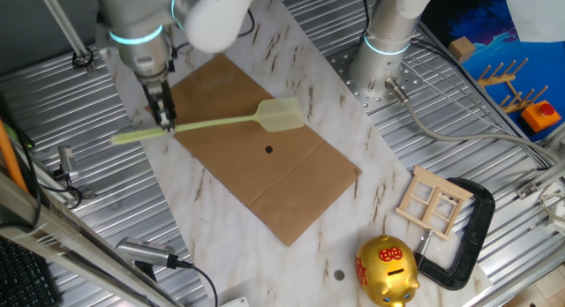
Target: Swat with a flyswatter
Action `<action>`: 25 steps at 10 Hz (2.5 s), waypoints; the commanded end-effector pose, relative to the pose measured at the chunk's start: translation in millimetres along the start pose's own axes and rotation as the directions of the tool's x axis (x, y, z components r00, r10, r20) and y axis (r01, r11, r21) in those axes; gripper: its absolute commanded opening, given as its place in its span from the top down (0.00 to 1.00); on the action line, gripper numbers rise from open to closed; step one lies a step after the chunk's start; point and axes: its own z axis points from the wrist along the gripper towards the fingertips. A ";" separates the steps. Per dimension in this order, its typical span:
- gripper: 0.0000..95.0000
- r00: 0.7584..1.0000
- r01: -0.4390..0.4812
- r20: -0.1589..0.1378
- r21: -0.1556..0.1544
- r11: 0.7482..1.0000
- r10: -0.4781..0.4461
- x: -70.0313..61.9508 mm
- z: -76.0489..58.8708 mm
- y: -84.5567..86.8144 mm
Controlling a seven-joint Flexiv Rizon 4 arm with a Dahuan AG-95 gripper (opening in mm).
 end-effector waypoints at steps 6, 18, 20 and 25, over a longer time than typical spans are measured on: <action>1.00 1.000 0.019 -0.005 0.013 1.000 -0.019 -7.1 22.5 27.2; 1.00 0.998 0.056 0.007 0.026 0.998 -0.056 -39.1 37.5 42.5; 1.00 0.997 0.078 0.024 0.030 0.996 -0.079 -40.1 42.0 44.9; 1.00 0.978 0.174 0.103 0.091 0.981 -0.183 -45.3 52.2 41.1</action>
